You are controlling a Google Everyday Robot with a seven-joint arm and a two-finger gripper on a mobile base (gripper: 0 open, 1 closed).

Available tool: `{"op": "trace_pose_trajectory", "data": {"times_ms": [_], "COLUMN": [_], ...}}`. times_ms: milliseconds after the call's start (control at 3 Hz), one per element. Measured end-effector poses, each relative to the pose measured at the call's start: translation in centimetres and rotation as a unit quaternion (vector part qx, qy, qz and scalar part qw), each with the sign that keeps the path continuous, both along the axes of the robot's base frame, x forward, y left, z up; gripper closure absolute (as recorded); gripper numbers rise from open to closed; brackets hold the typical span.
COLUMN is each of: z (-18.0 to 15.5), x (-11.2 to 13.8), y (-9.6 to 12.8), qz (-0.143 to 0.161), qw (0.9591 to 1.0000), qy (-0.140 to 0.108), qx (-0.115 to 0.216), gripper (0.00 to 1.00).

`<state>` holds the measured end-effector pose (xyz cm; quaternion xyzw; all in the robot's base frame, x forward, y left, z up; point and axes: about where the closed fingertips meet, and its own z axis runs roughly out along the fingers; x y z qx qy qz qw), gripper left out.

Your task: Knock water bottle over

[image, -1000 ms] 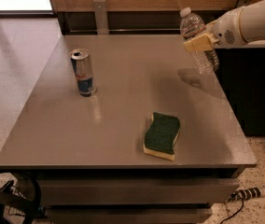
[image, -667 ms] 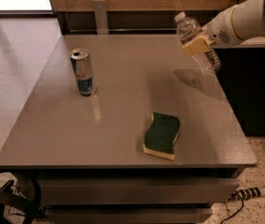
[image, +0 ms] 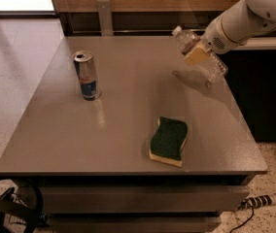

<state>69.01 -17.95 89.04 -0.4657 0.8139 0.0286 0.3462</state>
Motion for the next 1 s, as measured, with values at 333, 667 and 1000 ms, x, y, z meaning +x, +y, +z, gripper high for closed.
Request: {"op": "trace_pose_trajectory", "data": {"times_ms": [333,667,1000], "z": [-1.9,-4.6,-6.3], "x": [0.7,1.5,2.1], "y": [0.7,2.3,3.6], "qz": [0.009,0.037,0.059], "qw": [0.9996,0.9978,0.9955], "qy": [0.021,0.054,0.074], "qx": [-0.015,-0.014,-0.004], "gripper": [1.0,1.0,1.0]}}
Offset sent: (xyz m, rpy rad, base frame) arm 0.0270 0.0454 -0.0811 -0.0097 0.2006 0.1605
